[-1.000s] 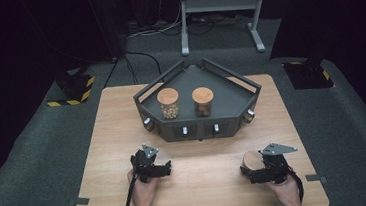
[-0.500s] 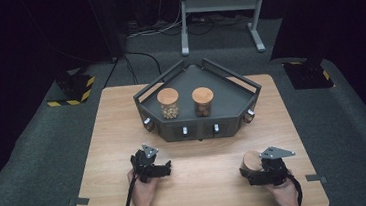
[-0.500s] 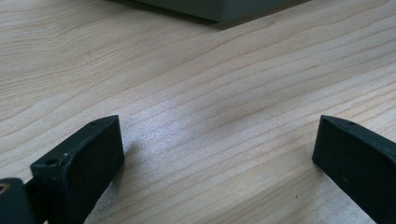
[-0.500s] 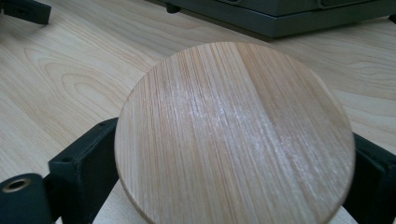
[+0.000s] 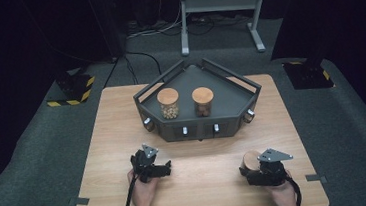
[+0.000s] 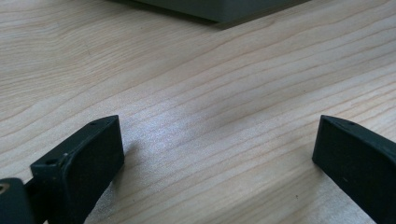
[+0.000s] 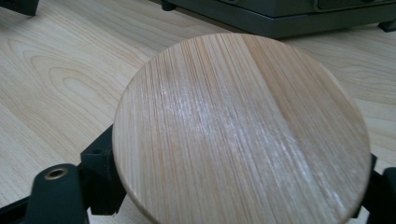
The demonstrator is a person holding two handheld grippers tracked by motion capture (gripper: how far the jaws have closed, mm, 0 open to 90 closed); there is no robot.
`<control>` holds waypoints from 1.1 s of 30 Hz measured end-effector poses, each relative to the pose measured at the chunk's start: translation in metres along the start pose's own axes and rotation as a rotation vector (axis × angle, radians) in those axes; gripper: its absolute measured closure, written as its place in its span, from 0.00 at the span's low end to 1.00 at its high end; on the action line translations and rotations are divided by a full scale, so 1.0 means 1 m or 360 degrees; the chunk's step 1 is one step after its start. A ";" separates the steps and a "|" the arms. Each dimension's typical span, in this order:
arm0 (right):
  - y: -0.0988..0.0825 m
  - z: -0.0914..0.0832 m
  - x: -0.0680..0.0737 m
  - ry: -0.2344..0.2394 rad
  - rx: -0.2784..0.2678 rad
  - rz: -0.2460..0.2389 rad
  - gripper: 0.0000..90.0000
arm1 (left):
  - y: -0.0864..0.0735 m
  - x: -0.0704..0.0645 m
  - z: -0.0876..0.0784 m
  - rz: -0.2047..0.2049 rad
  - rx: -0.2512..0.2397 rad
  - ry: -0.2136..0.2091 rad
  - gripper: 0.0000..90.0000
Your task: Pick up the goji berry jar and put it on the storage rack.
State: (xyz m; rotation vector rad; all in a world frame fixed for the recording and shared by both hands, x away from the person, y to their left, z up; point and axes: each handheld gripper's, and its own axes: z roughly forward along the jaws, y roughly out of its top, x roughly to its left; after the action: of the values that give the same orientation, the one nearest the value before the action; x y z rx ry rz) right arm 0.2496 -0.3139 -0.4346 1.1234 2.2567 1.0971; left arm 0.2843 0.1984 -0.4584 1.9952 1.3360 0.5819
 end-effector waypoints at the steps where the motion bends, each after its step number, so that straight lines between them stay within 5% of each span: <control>1: 0.000 0.000 0.000 -0.0004 -0.0002 -0.0003 0.24 | 0.000 0.000 0.000 0.0000 0.0000 0.0000 0.02; 33: -0.009 -0.001 0.001 -0.0019 -0.0062 0.0000 0.28 | 0.000 0.000 0.000 0.0000 0.0000 0.0000 0.02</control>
State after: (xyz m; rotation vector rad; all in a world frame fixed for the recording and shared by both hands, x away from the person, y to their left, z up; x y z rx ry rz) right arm 0.2440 -0.3174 -0.4406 1.1117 2.2166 1.1260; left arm 0.2843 0.1984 -0.4583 1.9952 1.3360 0.5820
